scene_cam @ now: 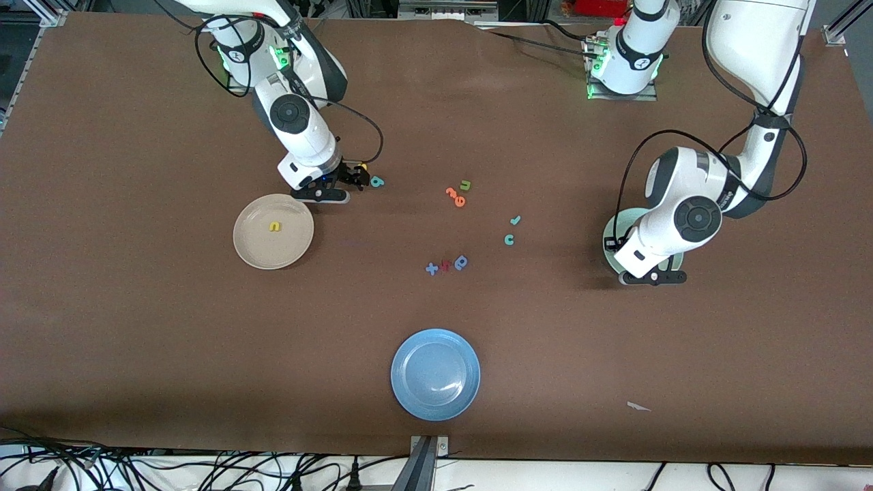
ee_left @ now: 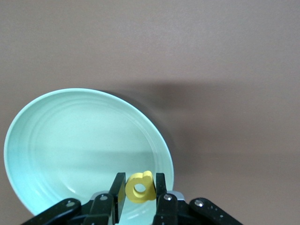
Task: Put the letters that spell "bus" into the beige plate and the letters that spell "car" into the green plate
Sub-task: 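Grasp the yellow s with the right gripper while the left gripper reaches teal c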
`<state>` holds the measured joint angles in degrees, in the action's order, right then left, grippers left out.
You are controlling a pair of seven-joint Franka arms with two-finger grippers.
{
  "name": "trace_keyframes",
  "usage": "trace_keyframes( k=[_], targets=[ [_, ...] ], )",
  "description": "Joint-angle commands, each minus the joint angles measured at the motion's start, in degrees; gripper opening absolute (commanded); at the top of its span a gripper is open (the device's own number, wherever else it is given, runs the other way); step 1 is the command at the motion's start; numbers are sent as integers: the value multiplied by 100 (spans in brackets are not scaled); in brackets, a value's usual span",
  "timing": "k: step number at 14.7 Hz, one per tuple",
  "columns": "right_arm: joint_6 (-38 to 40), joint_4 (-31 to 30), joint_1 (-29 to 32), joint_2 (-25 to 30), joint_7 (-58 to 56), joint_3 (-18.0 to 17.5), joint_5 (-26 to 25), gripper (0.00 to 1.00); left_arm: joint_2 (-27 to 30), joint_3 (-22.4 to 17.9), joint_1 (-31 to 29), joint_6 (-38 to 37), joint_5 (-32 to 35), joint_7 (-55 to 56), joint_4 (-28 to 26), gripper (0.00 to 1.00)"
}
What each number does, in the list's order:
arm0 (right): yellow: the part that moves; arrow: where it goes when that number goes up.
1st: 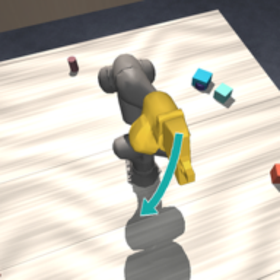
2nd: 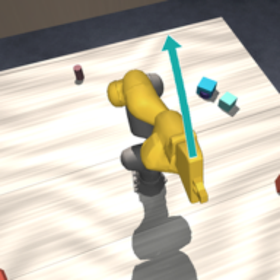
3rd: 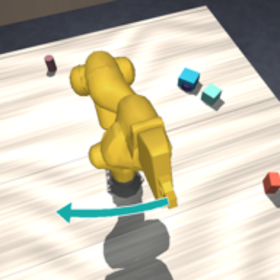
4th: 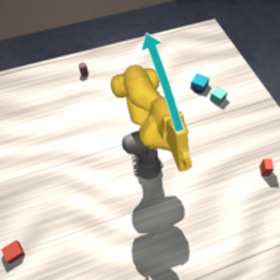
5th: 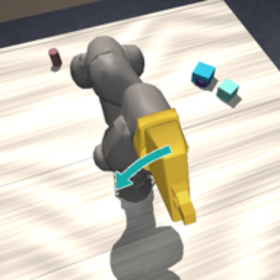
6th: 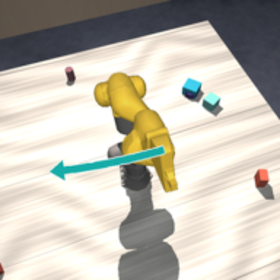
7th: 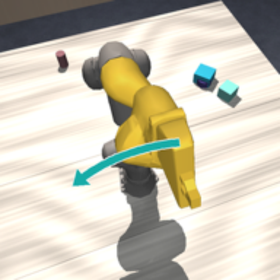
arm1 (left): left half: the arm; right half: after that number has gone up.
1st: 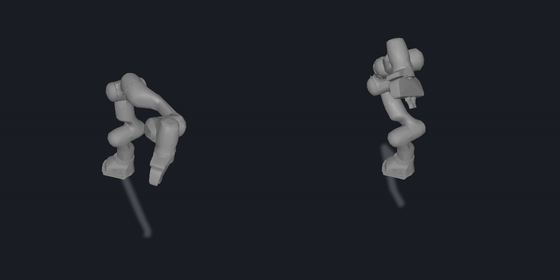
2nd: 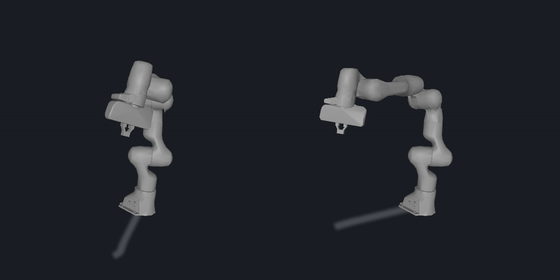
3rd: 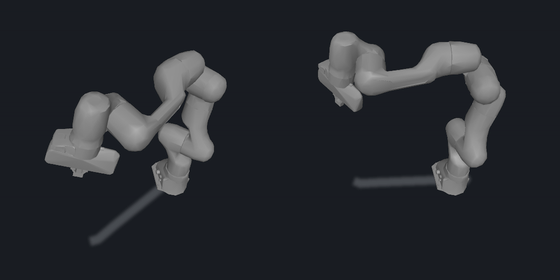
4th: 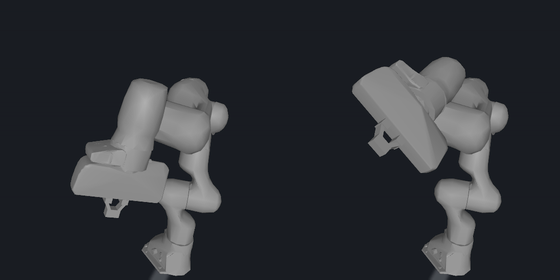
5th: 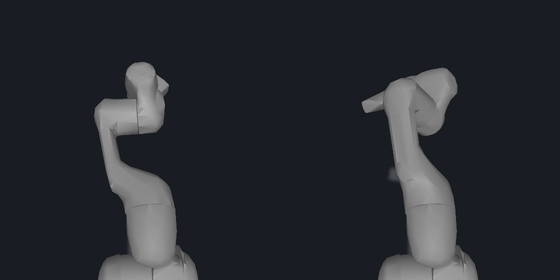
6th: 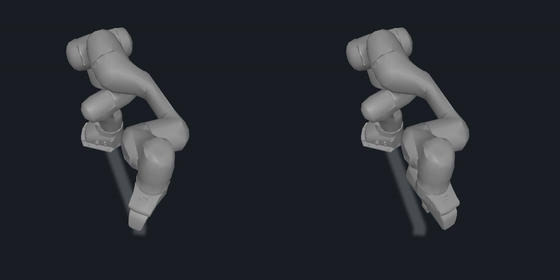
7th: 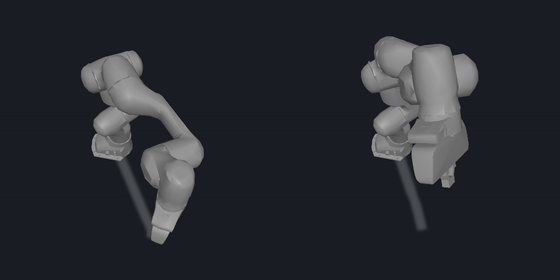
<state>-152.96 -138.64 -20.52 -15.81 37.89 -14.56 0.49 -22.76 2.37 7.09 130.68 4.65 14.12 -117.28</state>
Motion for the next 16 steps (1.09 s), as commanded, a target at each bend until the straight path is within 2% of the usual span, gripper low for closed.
trace_keyframes(
  k=[1, 2, 3, 4, 8, 10, 11, 12, 14, 16],
  targets=[
    [-497, -356, -320, -28, 446, 23, -57, 100, 465, 44, -181, 503, 438, -94, -753, 24],
    [-506, -435, -417, 7, 552, 23, -57, 100, 465, 53, -190, 494, 501, -85, -753, 35],
    [-506, -488, -435, 33, 614, 23, -57, 100, 422, 53, -190, 442, 501, -94, -701, 82],
    [-515, -506, -444, 34, 649, 23, -57, 100, 378, 53, -182, 380, 501, -24, -657, 100],
    [-769, -742, -576, 16, 738, -3, -57, 100, 342, 114, -77, 239, 388, 12, -358, 100],
    [-972, -866, -576, -1, 729, -3, -66, 99, 334, 464, -24, 248, -330, 213, -296, 100],
    [-990, -901, -576, -2, 729, -3, -75, 94, 281, 640, -23, 274, -577, 257, -244, 100],
    [-999, -919, -576, -2, 729, -3, -84, 88, 263, 833, -6, 318, -684, 362, -243, 100],
    [-1034, -945, -576, -2, 729, -3, -93, 69, 176, 1098, 125, 597, -720, 949, -226, 100],
    [-1043, -945, -576, -2, 729, -3, -93, 34, -122, 1160, 545, 775, -686, 1512, 36, 98]
  ],
)
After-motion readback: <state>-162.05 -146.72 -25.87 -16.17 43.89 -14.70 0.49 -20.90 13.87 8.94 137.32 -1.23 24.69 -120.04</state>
